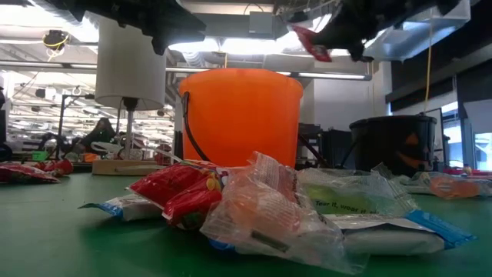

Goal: Sort candy
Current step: Put the red candy into the orange bucket

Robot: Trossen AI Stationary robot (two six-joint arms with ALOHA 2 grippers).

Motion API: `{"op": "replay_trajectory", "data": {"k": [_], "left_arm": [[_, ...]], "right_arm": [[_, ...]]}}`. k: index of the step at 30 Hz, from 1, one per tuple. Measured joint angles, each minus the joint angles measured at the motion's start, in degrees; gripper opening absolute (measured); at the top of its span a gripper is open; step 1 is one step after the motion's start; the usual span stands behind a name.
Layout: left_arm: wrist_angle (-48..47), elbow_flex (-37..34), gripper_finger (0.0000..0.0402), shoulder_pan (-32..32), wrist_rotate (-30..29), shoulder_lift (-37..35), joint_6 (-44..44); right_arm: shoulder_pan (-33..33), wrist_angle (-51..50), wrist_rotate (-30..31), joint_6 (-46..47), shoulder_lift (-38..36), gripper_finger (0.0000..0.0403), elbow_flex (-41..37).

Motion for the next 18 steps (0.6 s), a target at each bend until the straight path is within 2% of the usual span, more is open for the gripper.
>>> {"op": "replay_trajectory", "data": {"k": [5,10,14,18], "left_arm": [[0.33,0.0,0.0141,0.0,0.0,0.0,0.07],[0.31,0.0,0.0141,-0.01,0.0,0.0,0.0],[0.35,0.0,0.0141,0.0,0.0,0.0,0.0],[0.5,0.0,0.0141,0.0,0.0,0.0,0.0]], "right_arm": [[-1.21,11.49,-7.74,-3.9,6.18,0.0032,-0.02],[-1.15,20.27,-11.11,-5.7,12.17,0.0032,-0.02],[-1.06,24.06,-12.03,-5.74,15.81,0.0032,-0.01],[-1.04,23.36,-12.51,-6.06,18.31,0.0033,1.53]]}}
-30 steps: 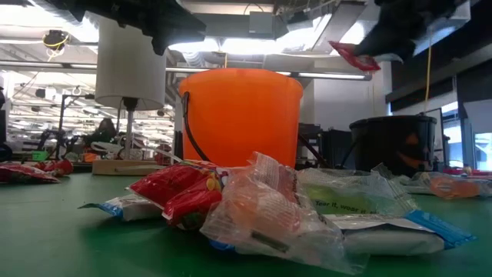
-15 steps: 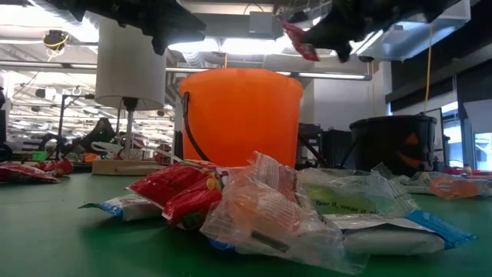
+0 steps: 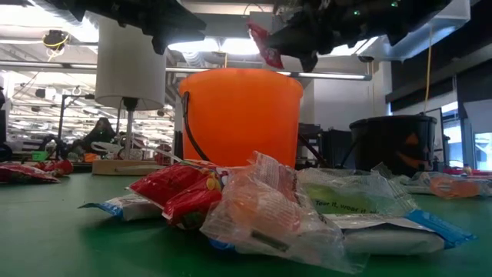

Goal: Sort candy
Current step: Put the red candy into the orange bucket

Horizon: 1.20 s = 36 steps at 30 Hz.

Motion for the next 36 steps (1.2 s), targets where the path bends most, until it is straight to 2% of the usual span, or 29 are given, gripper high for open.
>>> {"op": "replay_trajectory", "data": {"k": [9,15,27,30,36], "left_arm": [[-0.08,0.0,0.0141,0.0,-0.01,0.0,-0.02],[-0.3,0.0,0.0141,0.0,-0.02,0.0,-0.02],[-0.38,0.0,0.0141,0.0,-0.02,0.0,0.04],[-0.39,0.01,0.0141,0.0,-0.02,0.0,-0.01],[-0.39,0.0,0.0141,0.0,-0.02,0.0,-0.35]], "right_arm": [[0.0,-8.15,0.02,-4.16,3.38,0.0033,4.94],[0.0,-8.38,3.93,-4.21,3.84,0.0033,5.13],[0.0,-8.2,3.97,-4.2,3.84,0.0034,5.13],[0.0,-8.32,3.5,-4.2,3.84,0.005,5.13],[0.09,-8.75,3.05,-4.2,3.82,0.013,5.32]]}}
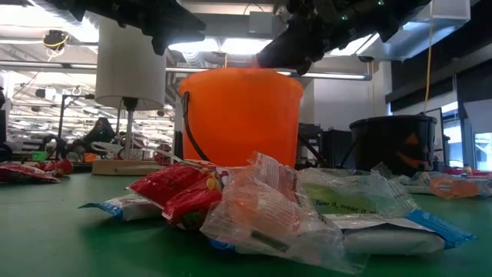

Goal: Sort candy
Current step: Put the red candy into the orange bucket, then put the blue candy into the pink bucket

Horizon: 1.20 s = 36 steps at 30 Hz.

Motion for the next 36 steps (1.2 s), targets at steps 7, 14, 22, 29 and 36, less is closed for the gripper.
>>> {"op": "replay_trajectory", "data": {"k": [7,14,22,29,36], "left_arm": [[-1.15,0.0,0.0141,0.0,0.0,0.0,-0.02],[-1.41,0.0,0.0141,0.0,0.0,0.0,0.0],[-1.14,0.0,0.0141,0.0,0.0,0.0,-0.02],[-0.61,0.0,0.0141,0.0,0.0,0.0,-0.04],[-0.36,0.0,0.0141,0.0,0.0,0.0,-0.02]], "right_arm": [[0.96,-15.56,1.07,-0.02,-1.9,0.0186,6.26],[7.7,-43.51,12.48,5.35,-7.46,0.0177,11.03],[14.0,-54.78,23.39,25.88,-17.06,0.0166,1.67],[14.12,-54.44,24.12,44.29,-18.4,0.0167,-12.0],[13.69,-48.8,27.03,53.56,-18.17,0.0181,-20.01]]}}
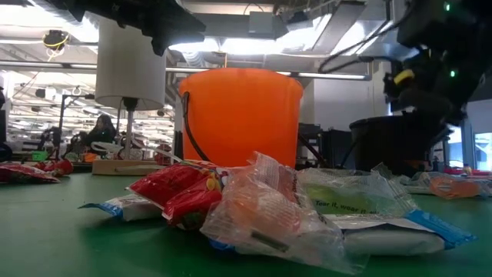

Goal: Sort candy
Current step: Put the blue candy into the pink bucket

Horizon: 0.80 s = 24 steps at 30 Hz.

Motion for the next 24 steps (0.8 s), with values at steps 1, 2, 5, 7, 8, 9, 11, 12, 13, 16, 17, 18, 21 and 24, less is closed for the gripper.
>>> {"op": "replay_trajectory", "data": {"k": [1,2,5,7,8,9,11,12,13,16,17,18,21,24], "left_arm": [[0.01,0.0,0.0141,0.0,0.0,0.0,0.0],[0.01,0.0,0.0141,0.0,0.0,0.0,0.0],[0.01,0.0,0.0141,0.0,0.0,0.0,0.02],[-0.01,0.0,0.0141,0.0,0.0,0.0,0.0],[-0.01,0.0,0.0141,0.0,0.0,0.0,-0.02],[-0.01,0.0,0.0141,0.0,0.01,0.0,-0.02],[-0.01,0.0,0.0141,0.0,0.2,0.0,-0.04],[-0.01,0.0,0.0141,0.0,0.52,0.0,-0.05],[-0.01,0.0,0.0141,0.0,0.77,0.0,-0.05],[-0.01,0.02,0.0141,0.0,0.92,0.0,-0.07],[-0.01,0.0,0.0141,0.0,0.92,0.0,-0.07],[-0.01,0.0,0.0141,0.0,0.92,0.0,-0.07],[-0.01,0.0,0.0141,0.0,0.99,0.0,-0.11],[-0.01,0.0,0.0141,0.0,1.45,0.0,-0.15]], "right_arm": [[-0.41,1.26,0.0,0.82,0.08,0.0183,-1.01],[-0.8,2.77,0.0,1.53,0.09,0.0184,-1.98],[-2.13,9.01,-0.01,2.25,0.09,0.0182,-5.28],[-3.16,12.26,-0.94,2.31,0.09,0.0177,-7.11],[-3.7,13.54,-1.65,2.31,0.09,0.0174,-7.78],[-4.11,14.08,-2.21,2.47,0.09,0.0171,-8.22],[-4.55,13.62,-3.45,2.7,0.07,0.016,-8.54],[-4.55,13.3,-3.8,2.68,0.07,0.0152,-8.54],[-4.44,13.26,-3.93,2.6,0.07,0.0142,-8.54],[-4.42,13.46,-4.11,1.79,0.07,0.0098,-8.45],[-4.42,13.24,-4.18,1.27,0.07,0.008,-8.18],[-4.42,13.24,-4.48,0.7,0.07,0.0062,-7.82],[-4.4,13.06,-4.64,-1.62,0.11,0.0012,-6.09],[-4.4,13.07,-4.43,-4.19,0.11,0.0014,-2.94]]}}
